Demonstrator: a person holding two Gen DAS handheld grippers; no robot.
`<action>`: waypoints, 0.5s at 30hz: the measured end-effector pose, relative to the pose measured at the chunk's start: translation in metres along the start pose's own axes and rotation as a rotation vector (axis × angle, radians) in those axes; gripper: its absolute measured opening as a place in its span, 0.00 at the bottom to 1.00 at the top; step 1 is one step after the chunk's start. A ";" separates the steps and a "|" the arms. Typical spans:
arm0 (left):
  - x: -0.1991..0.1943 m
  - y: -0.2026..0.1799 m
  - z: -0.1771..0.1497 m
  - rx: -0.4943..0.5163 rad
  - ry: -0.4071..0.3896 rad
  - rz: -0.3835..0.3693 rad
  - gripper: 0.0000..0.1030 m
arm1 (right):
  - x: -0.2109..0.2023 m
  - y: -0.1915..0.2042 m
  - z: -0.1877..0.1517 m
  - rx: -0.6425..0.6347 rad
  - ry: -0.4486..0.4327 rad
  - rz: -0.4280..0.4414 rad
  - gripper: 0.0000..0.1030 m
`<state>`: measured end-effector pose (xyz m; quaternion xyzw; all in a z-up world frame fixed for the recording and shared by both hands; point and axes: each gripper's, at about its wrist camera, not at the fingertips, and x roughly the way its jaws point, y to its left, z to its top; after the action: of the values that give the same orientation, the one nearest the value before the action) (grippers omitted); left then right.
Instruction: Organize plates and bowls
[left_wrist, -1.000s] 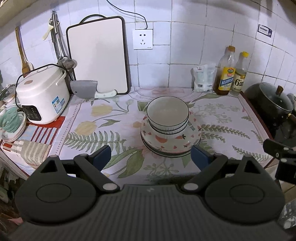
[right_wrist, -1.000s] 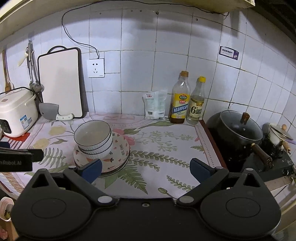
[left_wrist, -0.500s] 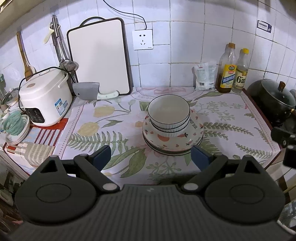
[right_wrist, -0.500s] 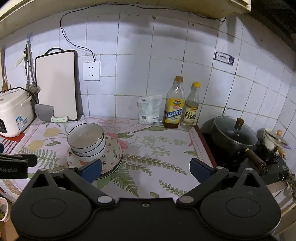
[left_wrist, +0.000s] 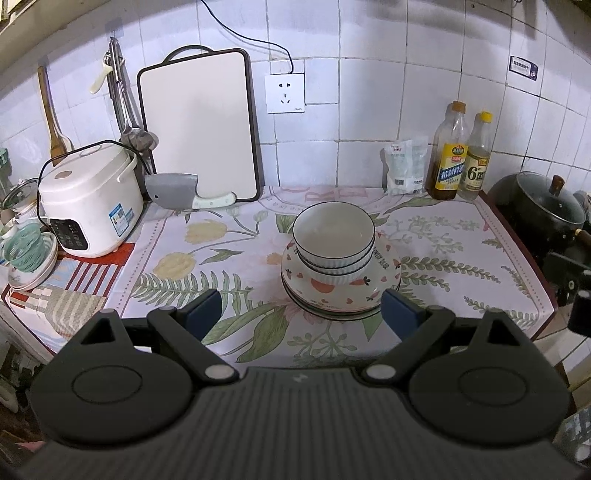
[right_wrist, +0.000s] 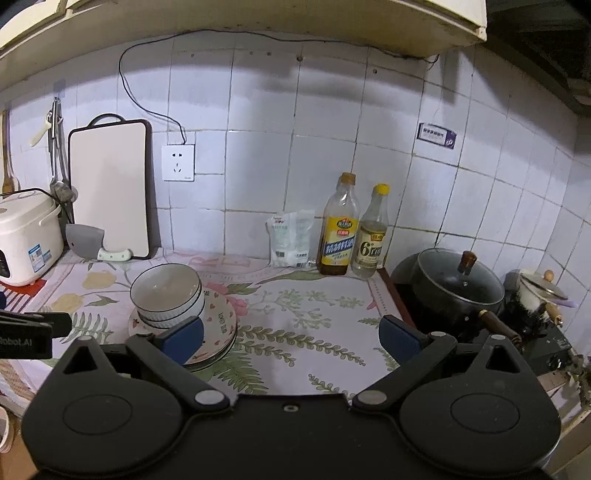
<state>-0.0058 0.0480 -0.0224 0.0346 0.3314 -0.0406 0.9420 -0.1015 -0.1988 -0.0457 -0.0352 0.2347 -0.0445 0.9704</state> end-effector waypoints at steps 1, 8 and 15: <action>0.000 0.000 0.000 -0.001 -0.001 0.001 0.91 | -0.001 0.000 0.000 0.003 -0.001 0.000 0.99; 0.001 0.001 0.000 -0.003 0.011 0.007 0.91 | -0.003 0.002 0.000 0.010 0.004 0.006 0.99; -0.001 -0.001 -0.002 0.011 -0.004 0.011 0.91 | -0.002 0.005 -0.001 0.005 0.015 0.007 0.99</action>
<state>-0.0082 0.0472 -0.0229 0.0414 0.3290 -0.0373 0.9427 -0.1031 -0.1935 -0.0466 -0.0317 0.2422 -0.0422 0.9688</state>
